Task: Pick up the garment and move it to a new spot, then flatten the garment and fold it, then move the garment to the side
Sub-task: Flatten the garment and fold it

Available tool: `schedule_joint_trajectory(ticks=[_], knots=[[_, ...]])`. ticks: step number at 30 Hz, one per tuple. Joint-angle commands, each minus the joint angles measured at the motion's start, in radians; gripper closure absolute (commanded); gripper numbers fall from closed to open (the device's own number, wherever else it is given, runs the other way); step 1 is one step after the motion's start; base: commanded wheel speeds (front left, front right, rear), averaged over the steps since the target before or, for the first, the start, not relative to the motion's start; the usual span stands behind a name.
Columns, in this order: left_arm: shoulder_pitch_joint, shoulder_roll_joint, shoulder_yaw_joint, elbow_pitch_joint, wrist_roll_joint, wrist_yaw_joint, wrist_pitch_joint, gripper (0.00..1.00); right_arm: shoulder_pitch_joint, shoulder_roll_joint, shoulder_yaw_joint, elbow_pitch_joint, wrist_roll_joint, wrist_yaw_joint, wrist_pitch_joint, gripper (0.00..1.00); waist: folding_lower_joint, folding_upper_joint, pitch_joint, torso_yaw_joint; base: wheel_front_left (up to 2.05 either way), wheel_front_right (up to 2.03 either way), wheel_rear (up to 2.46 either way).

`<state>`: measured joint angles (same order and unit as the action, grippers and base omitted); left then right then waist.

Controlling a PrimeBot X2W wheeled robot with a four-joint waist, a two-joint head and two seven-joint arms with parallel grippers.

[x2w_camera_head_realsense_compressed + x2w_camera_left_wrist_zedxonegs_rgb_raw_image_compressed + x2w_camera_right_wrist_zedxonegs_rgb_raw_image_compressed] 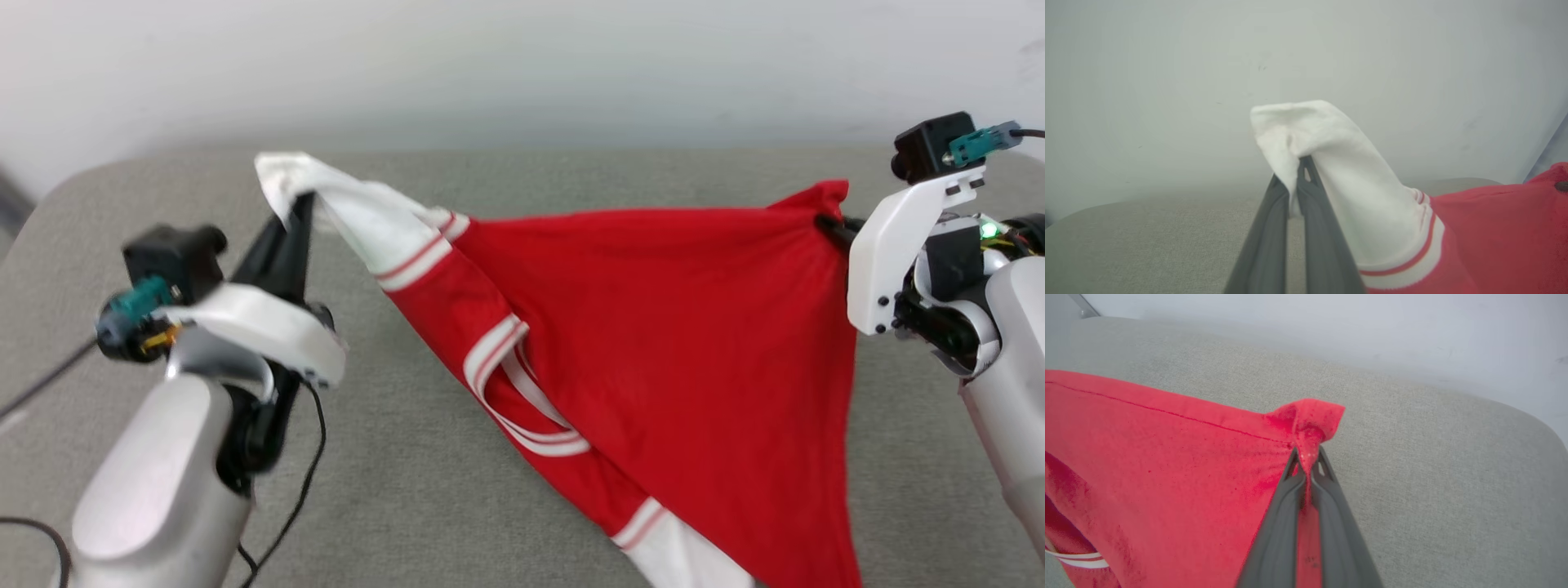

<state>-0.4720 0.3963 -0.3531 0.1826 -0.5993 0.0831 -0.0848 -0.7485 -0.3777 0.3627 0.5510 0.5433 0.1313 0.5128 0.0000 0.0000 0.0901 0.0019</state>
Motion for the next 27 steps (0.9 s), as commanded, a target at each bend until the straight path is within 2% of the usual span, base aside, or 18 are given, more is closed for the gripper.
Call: schedule_joint_trajectory(ticks=[1,7,12,20,27], knots=[[-0.017,-0.003,0.004,0.007,-0.004,0.001,-0.001,1.0,-0.012,0.005,-0.005,0.007,-0.008,-0.001,-0.013,1.0,0.0,0.0,-0.032,-0.03,0.0,0.0,0.0],[-0.182,-0.03,0.024,0.159,-0.029,-0.021,0.008,1.0,-0.072,0.04,-0.048,0.076,-0.059,-0.001,-0.135,1.0,0.0,0.0,-0.041,-0.057,0.0,0.0,0.0],[-0.338,-0.036,0.02,0.273,-0.011,-0.038,0.01,1.0,-0.157,0.052,-0.08,0.12,-0.106,-0.001,-0.206,1.0,0.0,0.0,0.002,-0.067,0.0,0.0,0.0],[-0.642,-0.025,0.039,0.4,0.018,-0.063,-0.028,1.0,-0.353,0.048,-0.128,0.158,-0.159,-0.001,-0.258,1.0,0.0,0.0,0.15,-0.068,0.0,0.0,0.0],[-0.892,-0.009,0.058,0.462,0.04,-0.073,-0.067,1.0,-0.546,0.025,-0.163,0.139,-0.201,-0.001,-0.317,1.0,0.0,0.0,0.303,-0.062,0.0,0.0,0.0]])
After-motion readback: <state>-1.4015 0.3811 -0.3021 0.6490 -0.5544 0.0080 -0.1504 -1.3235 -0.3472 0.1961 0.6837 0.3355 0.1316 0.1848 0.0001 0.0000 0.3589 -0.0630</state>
